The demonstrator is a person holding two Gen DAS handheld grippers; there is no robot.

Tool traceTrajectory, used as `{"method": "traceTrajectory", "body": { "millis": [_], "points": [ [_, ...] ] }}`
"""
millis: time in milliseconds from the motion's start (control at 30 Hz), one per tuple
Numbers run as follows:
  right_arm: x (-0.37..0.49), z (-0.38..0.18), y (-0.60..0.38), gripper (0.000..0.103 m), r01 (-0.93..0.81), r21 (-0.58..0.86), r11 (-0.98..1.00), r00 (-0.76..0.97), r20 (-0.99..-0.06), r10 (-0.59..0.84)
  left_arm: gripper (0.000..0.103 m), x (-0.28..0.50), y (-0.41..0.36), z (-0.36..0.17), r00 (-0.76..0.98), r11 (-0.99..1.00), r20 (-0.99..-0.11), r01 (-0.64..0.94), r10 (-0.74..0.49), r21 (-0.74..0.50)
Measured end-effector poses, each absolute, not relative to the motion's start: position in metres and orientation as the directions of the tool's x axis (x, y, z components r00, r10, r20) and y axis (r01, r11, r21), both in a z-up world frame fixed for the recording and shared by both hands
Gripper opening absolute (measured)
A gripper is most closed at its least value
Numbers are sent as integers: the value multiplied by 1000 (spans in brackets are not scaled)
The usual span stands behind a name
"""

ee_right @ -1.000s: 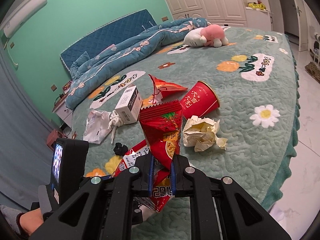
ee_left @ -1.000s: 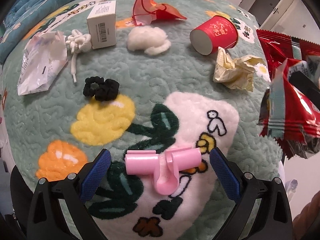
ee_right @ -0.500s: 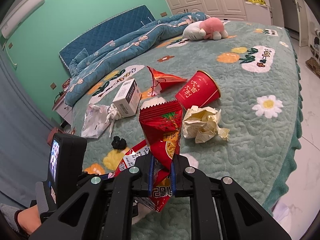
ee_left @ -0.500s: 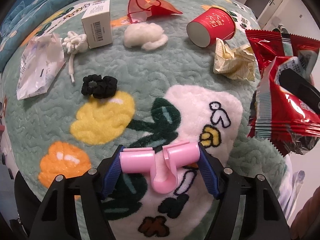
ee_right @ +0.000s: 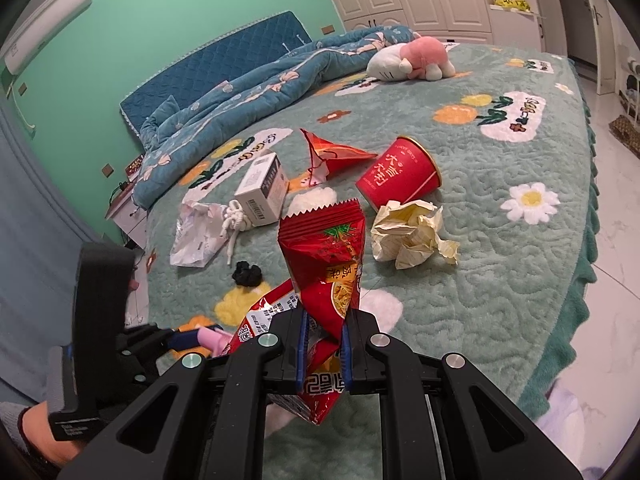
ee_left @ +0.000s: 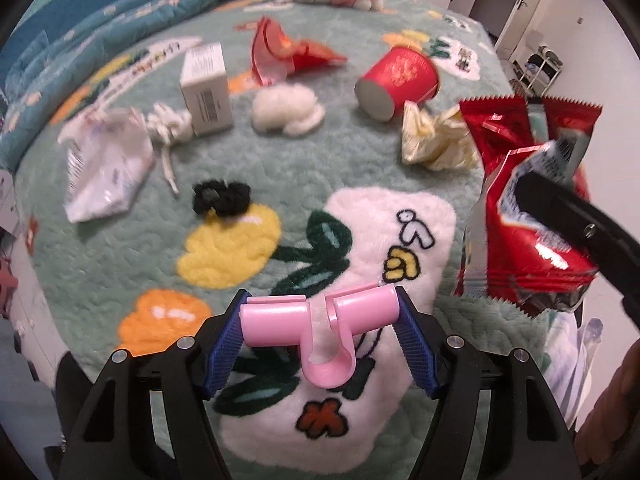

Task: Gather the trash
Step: 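Carry the wrapper and pink clip in both tools over the orange bin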

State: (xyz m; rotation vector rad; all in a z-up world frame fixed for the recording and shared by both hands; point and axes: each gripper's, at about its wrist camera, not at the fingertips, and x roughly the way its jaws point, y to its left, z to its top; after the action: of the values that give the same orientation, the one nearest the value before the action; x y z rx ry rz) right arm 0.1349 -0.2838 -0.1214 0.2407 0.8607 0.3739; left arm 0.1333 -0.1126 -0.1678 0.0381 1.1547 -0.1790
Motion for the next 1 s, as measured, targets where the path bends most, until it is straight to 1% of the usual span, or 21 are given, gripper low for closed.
{"method": "traceTrajectory", "body": {
  "millis": [367,600,733,833,1000],
  "points": [
    [82,-82,-295,13,-208,357,911,675,-622,398,71,103,-114,-122,506,972,-853,233,-132,-13],
    [35,-55,-327,13,-143,371,918,754,-559,344,71,81,-144,-88,561,938,-805,345,-195,13],
    [-3,-34,-365,13,-71,373,925,819,-507,268,71,67,-181,-69,570,898,-779,440,-262,20],
    [-31,-25,-395,13,-1,373,928,852,-485,196,71,57,-214,-60,559,858,-766,514,-316,21],
    [-75,-29,-449,13,147,385,911,870,-488,66,71,34,-278,-55,514,763,-755,645,-407,28]
  ]
}}
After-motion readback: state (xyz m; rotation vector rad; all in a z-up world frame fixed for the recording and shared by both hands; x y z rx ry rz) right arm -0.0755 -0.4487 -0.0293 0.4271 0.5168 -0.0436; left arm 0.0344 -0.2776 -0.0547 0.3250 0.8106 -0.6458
